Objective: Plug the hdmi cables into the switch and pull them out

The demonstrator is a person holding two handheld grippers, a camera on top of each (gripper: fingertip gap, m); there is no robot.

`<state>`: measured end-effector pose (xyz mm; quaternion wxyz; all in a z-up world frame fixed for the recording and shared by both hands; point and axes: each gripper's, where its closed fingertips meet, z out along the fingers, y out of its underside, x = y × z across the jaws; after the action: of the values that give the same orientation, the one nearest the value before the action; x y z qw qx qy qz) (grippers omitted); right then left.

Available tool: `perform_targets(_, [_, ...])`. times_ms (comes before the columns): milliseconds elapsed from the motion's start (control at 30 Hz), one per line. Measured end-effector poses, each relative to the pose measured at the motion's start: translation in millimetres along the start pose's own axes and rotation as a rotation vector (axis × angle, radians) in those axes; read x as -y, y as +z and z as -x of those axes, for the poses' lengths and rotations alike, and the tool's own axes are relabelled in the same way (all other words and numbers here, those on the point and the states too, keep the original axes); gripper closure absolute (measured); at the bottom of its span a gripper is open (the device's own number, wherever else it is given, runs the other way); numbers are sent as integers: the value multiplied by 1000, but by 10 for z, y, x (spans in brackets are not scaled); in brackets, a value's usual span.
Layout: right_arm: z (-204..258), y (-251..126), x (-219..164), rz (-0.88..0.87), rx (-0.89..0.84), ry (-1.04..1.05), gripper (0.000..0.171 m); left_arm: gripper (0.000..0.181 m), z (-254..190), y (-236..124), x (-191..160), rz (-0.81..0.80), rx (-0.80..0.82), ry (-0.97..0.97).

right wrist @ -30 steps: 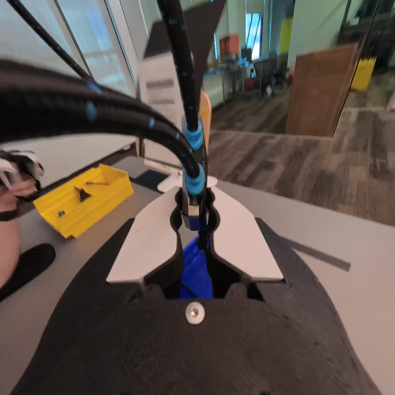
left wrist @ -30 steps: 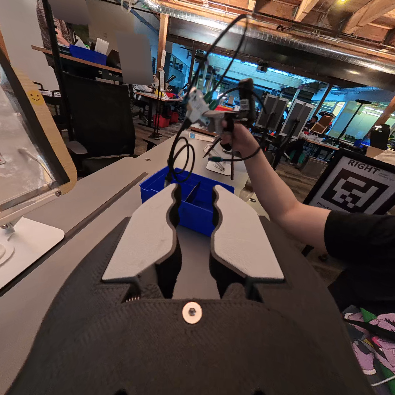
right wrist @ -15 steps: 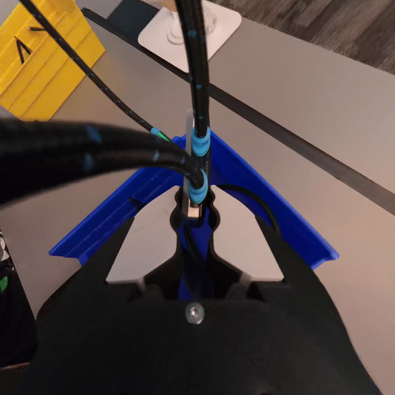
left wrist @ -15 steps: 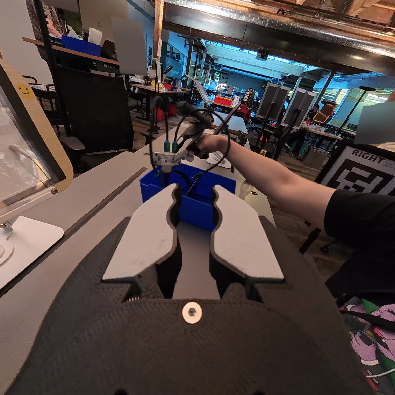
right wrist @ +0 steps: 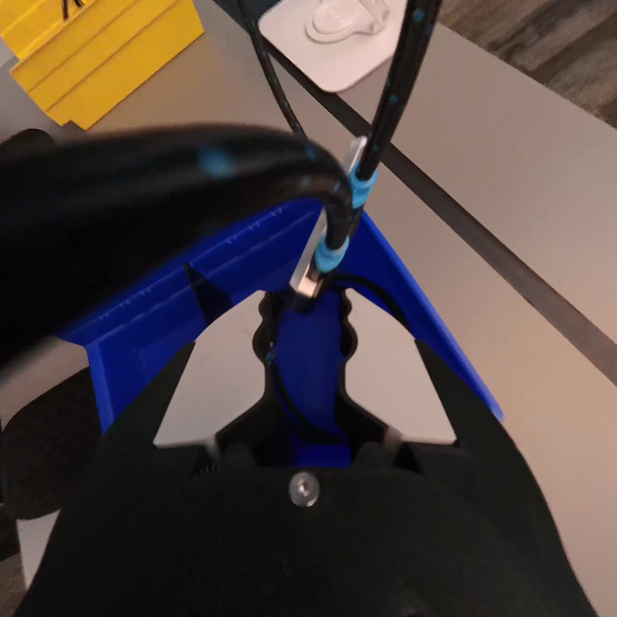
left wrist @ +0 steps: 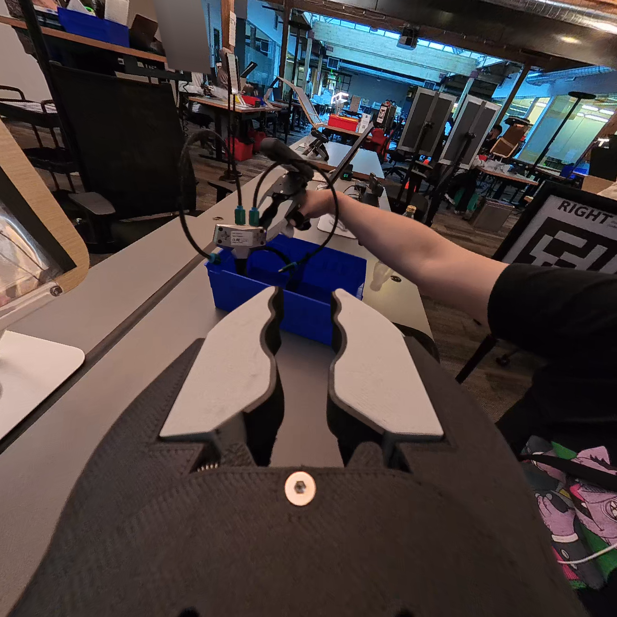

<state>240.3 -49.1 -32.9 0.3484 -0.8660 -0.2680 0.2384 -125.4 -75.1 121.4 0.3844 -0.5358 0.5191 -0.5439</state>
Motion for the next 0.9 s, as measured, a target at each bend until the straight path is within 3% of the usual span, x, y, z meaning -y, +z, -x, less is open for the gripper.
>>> perform_targets(200, [-243,-397,-190,-28,-117,27,135,156,-18,111,-63,40,13,21])
perform_targets(367, [-586,-550,-588,-3,-299,48,140,155,19,194,-134,68,23,14])
perform_targets(600, [-1026,-1087,-817,-43,-703,-30,139,156,59,220,-166,78,31,-6])
perform_targets(700, [-1258,-1431,-1134,80,-925,55,139,155,71,213,-168,87,52,5])
perform_targets(833, [-1318,-1680,-1672,246,-1036,208,139,155,69,189,-162,98,77,24])
perform_targets(900, [-1309,-1806,-1806,235,-1091,271,139,154,67,164,-143,97,95,37])
